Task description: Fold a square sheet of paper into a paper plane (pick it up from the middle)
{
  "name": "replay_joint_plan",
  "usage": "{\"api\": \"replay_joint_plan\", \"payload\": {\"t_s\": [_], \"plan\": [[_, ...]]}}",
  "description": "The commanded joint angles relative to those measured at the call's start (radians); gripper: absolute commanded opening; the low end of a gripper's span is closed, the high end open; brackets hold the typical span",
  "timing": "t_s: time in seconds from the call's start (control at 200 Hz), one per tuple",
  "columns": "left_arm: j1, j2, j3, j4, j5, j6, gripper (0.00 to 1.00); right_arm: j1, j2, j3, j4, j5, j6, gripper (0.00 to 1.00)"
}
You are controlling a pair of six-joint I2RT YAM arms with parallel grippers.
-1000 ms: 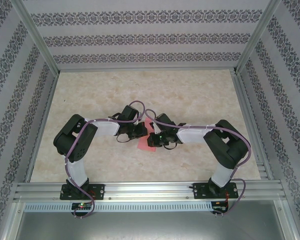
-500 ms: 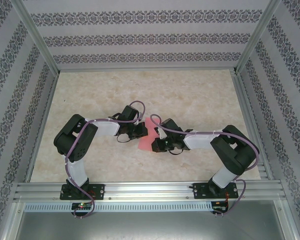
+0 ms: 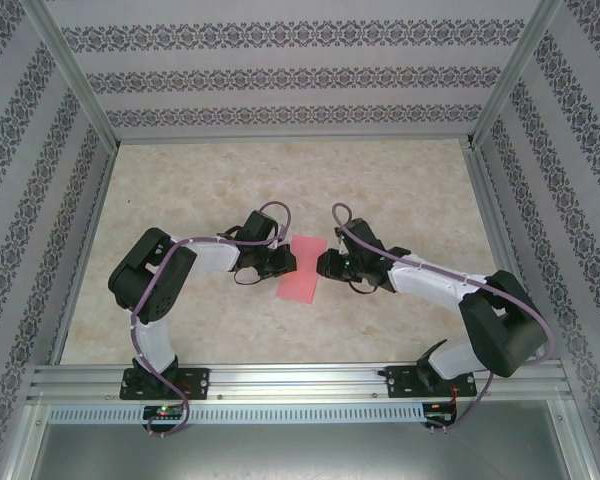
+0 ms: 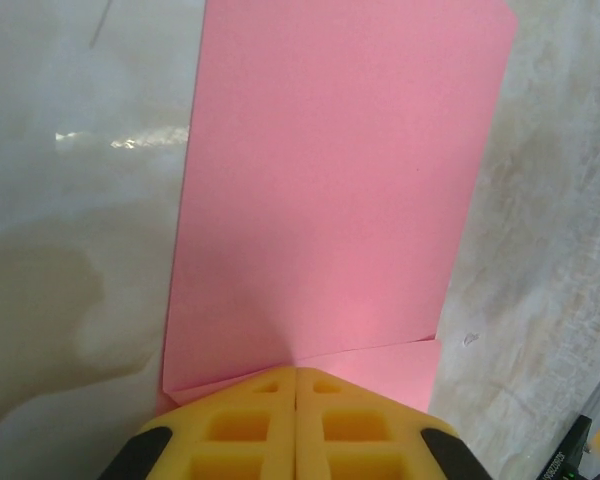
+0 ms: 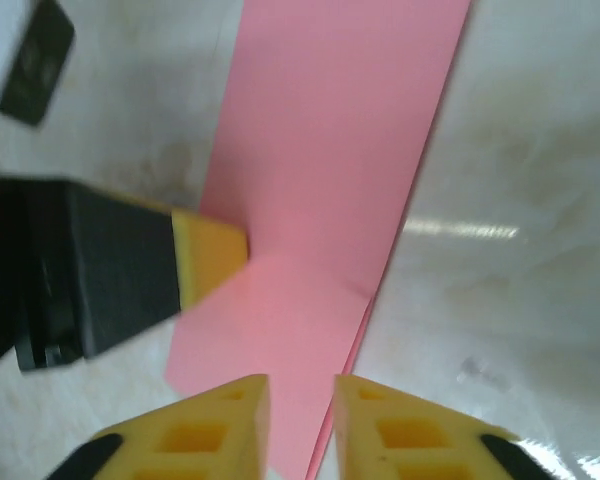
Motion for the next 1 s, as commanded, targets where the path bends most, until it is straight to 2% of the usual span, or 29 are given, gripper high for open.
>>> {"api": "replay_joint_plan", "payload": {"t_s": [0.0, 0.16, 0.34, 0.435, 0.674, 0.844, 0.999], "plan": [[-0.021, -0.006, -0.004, -0.004, 0.028, 0.005, 0.13, 0.000, -0.010, 0.044, -0.031, 0.094, 0.066, 0.33], [-0.022, -0.091, -0.016, 0.034, 0.026, -0.013, 0.26, -0.009, 0.019, 0.070, -0.065, 0.073, 0.058, 0.38], [-0.023, -0.182, -0.067, 0.042, -0.055, -0.022, 0.38, -0.008, 0.067, 0.054, -0.018, -0.002, 0.066, 0.39], [-0.023, -0.204, -0.098, 0.048, -0.066, -0.027, 0.39, 0.000, 0.090, 0.052, 0.022, -0.048, 0.066, 0.39], [-0.023, -0.191, -0.141, 0.091, -0.021, -0.030, 0.39, -0.002, 0.161, 0.092, 0.019, -0.073, 0.039, 0.41], [-0.022, -0.167, -0.158, 0.138, 0.016, -0.051, 0.39, -0.005, 0.200, 0.105, 0.045, -0.103, 0.033, 0.33], [-0.022, -0.142, -0.164, 0.152, 0.034, -0.059, 0.40, -0.010, 0.213, 0.100, 0.068, -0.090, 0.043, 0.17]]}}
